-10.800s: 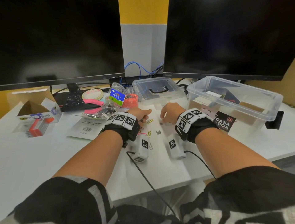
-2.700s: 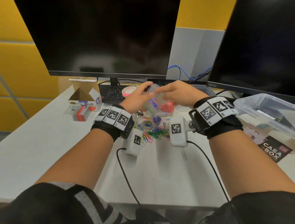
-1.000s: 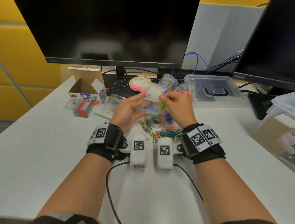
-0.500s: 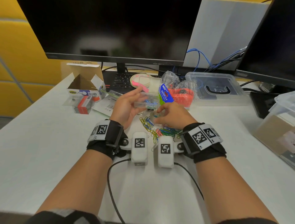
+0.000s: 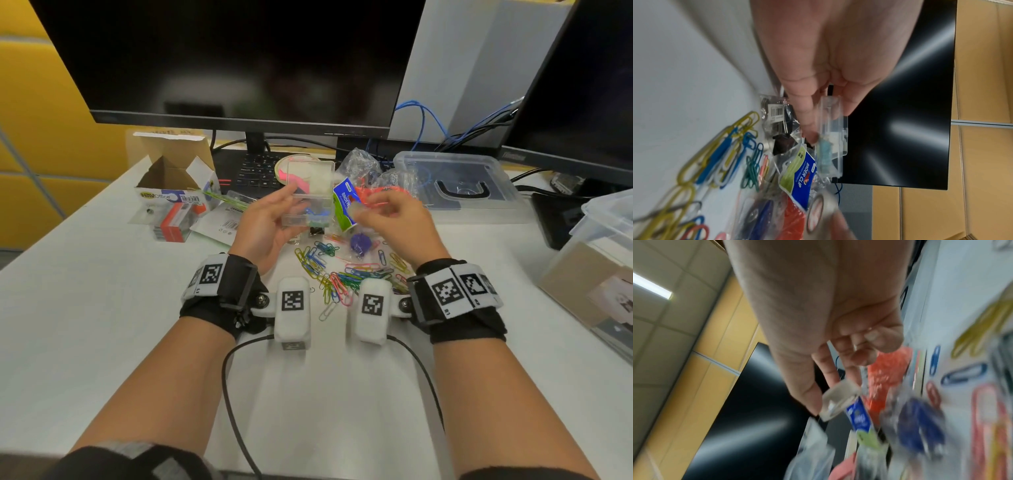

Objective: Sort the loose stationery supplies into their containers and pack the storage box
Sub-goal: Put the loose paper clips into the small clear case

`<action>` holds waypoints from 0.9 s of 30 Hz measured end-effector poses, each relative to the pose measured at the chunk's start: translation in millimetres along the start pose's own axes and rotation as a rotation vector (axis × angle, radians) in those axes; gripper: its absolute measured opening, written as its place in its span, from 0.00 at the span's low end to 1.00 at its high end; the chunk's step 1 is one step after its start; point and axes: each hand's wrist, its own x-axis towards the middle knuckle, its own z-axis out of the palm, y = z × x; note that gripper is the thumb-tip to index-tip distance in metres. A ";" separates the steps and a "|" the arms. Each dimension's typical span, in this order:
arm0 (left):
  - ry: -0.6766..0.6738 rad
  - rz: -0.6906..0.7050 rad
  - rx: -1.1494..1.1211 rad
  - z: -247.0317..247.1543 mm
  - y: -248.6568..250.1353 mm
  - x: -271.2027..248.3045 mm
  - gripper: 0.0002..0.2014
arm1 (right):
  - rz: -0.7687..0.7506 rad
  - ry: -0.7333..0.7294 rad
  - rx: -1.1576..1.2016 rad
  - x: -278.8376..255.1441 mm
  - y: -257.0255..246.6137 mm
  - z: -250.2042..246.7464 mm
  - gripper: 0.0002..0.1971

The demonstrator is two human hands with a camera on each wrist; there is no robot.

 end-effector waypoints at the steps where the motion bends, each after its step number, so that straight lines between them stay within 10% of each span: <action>1: 0.001 0.002 0.005 -0.2 -0.4 0.2 0.19 | 0.030 0.070 0.005 1.6 5.6 -6.6 0.15; 9: -0.018 0.006 0.031 0.0 -2.1 0.3 0.19 | 0.325 0.247 -0.208 15.3 43.8 -33.6 0.17; 14: -0.012 -0.002 0.029 -1.6 -2.7 2.0 0.19 | 0.204 0.268 -0.379 12.5 31.2 -27.2 0.14; 20: -0.006 0.001 0.012 -0.7 -2.2 1.7 0.19 | 0.161 -0.101 -0.484 7.7 14.1 -1.0 0.07; 27: -0.006 0.000 0.008 -0.7 -1.4 1.1 0.19 | 0.266 0.189 0.289 11.7 23.1 -24.9 0.06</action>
